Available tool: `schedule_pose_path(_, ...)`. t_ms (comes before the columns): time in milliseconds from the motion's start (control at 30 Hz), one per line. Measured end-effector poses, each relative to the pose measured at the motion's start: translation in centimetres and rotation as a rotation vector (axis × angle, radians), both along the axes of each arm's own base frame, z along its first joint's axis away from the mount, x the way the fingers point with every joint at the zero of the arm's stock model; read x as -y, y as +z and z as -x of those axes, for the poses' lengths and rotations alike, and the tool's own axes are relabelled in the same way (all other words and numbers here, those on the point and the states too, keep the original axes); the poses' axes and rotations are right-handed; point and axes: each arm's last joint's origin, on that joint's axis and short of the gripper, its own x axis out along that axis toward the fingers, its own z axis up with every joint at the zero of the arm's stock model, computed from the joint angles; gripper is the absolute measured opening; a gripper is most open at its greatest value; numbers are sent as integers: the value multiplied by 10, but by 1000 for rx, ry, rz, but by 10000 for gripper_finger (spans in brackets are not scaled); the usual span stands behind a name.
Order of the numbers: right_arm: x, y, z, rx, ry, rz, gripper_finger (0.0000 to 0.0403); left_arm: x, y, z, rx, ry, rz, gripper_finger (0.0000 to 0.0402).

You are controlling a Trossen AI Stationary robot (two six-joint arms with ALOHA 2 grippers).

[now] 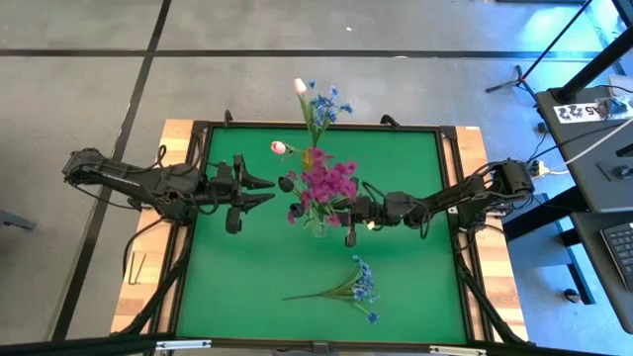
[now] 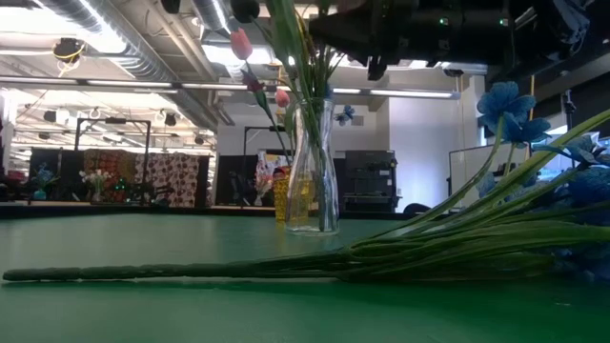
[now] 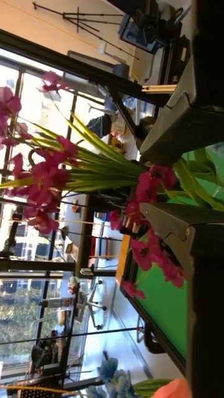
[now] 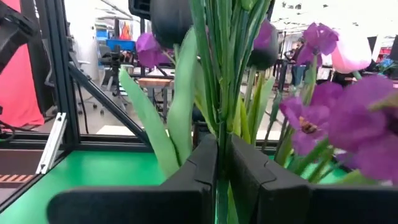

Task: Sort flowers into vase by color
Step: Put the purple flowers into the transparent vase

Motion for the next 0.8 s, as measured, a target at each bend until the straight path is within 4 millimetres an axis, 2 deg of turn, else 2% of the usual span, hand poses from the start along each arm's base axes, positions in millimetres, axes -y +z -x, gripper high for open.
schedule_pose_path(400, 1, -10, 0, -96, -28, 6, 30, 0, -2, 0, -19, 0, 0, 126)
schedule_pose_path(633, 0, -4, 2, -77, -22, -12, 32, 0, -2, 0, -18, 0, 14, 126)
schedule_pose_path(800, 0, -2, 3, -92, -15, -24, 74, 0, -3, 0, -27, 0, 13, 126)
